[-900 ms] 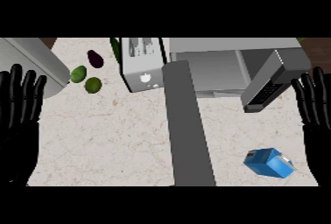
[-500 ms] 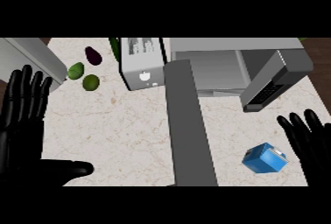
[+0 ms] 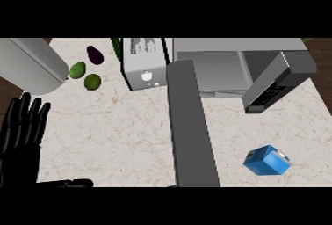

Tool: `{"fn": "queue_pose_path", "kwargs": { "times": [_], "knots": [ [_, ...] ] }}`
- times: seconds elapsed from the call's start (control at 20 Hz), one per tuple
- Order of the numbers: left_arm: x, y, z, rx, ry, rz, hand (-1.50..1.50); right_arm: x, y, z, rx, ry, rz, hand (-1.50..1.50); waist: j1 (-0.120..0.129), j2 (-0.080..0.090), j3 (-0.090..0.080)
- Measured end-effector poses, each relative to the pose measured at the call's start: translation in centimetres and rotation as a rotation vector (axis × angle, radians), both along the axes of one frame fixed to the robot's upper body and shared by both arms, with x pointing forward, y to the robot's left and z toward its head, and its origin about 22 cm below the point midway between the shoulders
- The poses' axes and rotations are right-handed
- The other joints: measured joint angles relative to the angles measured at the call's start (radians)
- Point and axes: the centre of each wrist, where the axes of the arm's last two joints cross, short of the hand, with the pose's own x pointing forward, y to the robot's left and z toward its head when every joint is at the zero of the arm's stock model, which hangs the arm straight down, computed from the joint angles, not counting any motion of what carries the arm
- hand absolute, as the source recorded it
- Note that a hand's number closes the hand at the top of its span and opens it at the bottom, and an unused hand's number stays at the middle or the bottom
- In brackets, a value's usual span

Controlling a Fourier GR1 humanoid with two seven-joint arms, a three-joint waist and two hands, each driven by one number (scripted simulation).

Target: Pick up the milk, place it into the microwave and close the microwave

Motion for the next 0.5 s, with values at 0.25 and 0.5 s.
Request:
{"fn": "queue_pose_path", "kwargs": {
  "times": [0.25, 0.5],
  "knots": [
    [-2.3, 0.0, -1.5, -0.010, 0.010, 0.002, -1.50, -1.9, -1.7, -1.1, -0.019, 0.007, -0.088, -1.50, 0.006, 0.001, -0.001],
    [-3.5, -0.1, -1.4, -0.012, 0.015, -0.003, -1.50, -2.2, -2.4, -2.0, -0.058, -0.007, -0.218, -1.50, 0.010, 0.003, -0.001]
  ]
}}
